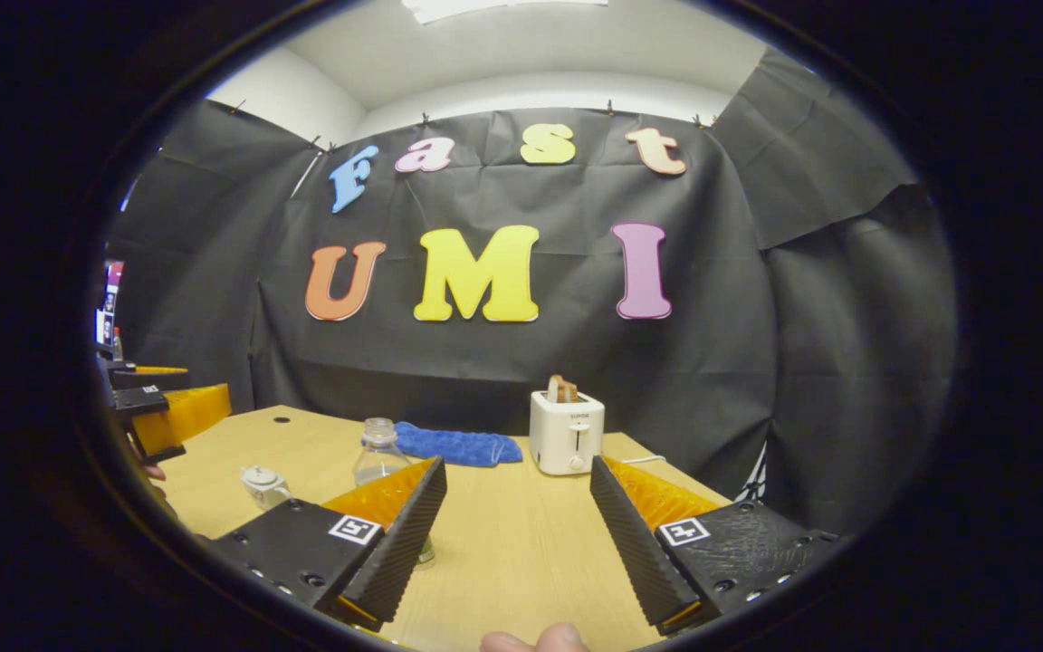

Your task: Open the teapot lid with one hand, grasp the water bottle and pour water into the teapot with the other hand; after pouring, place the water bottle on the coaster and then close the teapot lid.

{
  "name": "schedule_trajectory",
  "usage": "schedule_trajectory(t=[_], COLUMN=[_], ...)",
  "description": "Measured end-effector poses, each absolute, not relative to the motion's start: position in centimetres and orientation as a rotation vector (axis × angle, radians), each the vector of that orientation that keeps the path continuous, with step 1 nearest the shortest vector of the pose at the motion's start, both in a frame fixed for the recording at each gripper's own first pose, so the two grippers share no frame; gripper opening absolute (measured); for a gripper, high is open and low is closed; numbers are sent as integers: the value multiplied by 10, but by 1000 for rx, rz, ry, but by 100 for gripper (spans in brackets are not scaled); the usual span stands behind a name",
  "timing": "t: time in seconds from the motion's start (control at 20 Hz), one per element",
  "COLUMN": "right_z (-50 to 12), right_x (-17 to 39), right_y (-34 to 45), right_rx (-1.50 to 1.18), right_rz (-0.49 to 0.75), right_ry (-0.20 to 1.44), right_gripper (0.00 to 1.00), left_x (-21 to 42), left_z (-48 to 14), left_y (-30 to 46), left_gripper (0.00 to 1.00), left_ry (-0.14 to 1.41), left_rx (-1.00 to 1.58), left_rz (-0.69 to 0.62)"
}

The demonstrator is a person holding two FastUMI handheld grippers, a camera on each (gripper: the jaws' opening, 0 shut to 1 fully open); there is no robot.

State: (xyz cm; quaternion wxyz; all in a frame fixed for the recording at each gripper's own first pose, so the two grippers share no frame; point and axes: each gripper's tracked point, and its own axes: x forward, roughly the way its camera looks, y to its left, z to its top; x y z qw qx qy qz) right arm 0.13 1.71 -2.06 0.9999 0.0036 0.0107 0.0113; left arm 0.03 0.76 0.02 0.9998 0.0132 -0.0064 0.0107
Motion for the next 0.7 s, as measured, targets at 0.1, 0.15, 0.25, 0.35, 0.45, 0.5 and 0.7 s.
schedule_trajectory(t=[0.1,0.15,0.25,0.35,0.45,0.5,0.7], right_z=[-23,-26,-28,-35,-49,-54,-73], right_x=[4,5,9,14,19,21,22], right_y=[22,24,27,30,32,30,18], right_rx=[4,-1,2,10,25,36,9], right_rz=[38,49,68,94,124,128,118], right_ry=[22,23,20,34,74,90,126], right_gripper=[95,95,95,98,95,98,95], left_x=[3,2,0,1,1,1,-2], left_z=[-5,-6,0,-2,-22,-31,-61], left_y=[9,8,13,22,27,32,34], left_gripper=[98,97,99,99,98,99,99], left_ry=[4,8,-6,-13,41,66,132], left_rx=[14,9,21,21,24,27,36], left_rz=[30,27,36,52,52,57,61])
